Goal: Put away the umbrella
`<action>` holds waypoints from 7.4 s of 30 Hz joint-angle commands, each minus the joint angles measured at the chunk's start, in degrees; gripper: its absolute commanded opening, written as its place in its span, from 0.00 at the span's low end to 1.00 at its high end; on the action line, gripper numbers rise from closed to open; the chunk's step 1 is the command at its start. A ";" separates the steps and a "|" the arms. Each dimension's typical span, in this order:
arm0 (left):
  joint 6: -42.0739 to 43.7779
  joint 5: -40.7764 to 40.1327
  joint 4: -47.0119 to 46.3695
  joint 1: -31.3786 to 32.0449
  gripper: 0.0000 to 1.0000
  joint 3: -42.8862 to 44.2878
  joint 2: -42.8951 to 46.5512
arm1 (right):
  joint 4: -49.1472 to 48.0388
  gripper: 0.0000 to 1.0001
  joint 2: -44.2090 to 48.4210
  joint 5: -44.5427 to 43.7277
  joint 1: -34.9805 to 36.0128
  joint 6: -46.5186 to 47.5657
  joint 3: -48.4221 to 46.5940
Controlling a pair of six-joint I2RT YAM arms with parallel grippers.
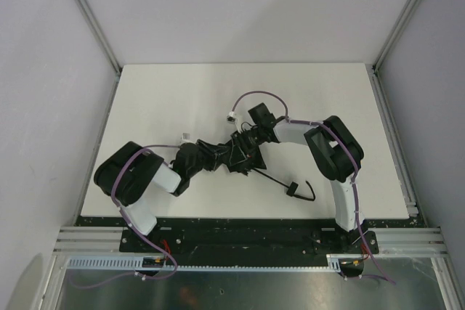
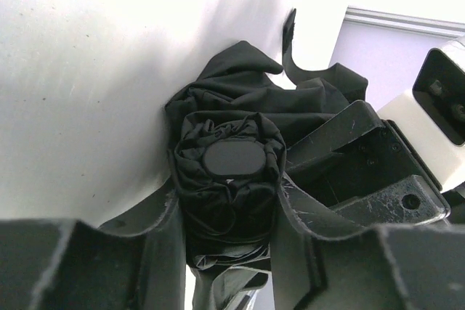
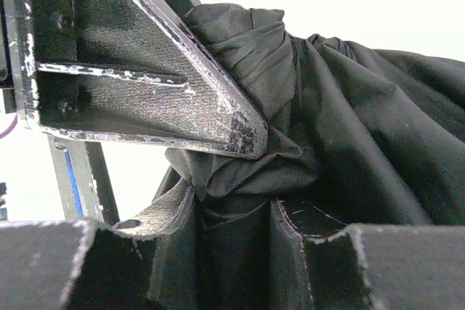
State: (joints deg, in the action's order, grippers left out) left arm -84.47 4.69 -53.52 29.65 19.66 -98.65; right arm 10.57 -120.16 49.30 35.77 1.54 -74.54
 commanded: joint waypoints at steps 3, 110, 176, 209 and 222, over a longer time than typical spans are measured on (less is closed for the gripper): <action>7.03 -4.39 6.67 1.19 0.19 -0.35 -1.65 | 9.69 0.00 -4.89 -6.46 2.44 1.49 1.63; 7.38 1.19 21.73 -0.66 0.46 6.79 -4.85 | -4.78 0.00 -2.35 1.57 -3.18 -15.12 8.96; 12.40 5.87 30.94 -0.87 0.86 8.25 -1.59 | -8.08 0.00 6.86 -8.35 1.79 -13.96 12.65; 14.49 4.46 29.60 0.02 0.49 8.13 -2.16 | 11.55 0.13 2.89 -75.71 20.15 -7.40 5.09; 15.22 8.67 28.23 -1.94 0.92 7.95 -0.36 | -2.12 0.00 13.18 -36.26 10.67 -5.75 11.13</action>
State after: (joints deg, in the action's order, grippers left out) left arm -74.89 9.56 -35.05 27.22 30.63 -96.95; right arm 7.40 -107.28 -4.29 51.72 -0.23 -66.39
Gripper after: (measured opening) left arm 0.899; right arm 0.367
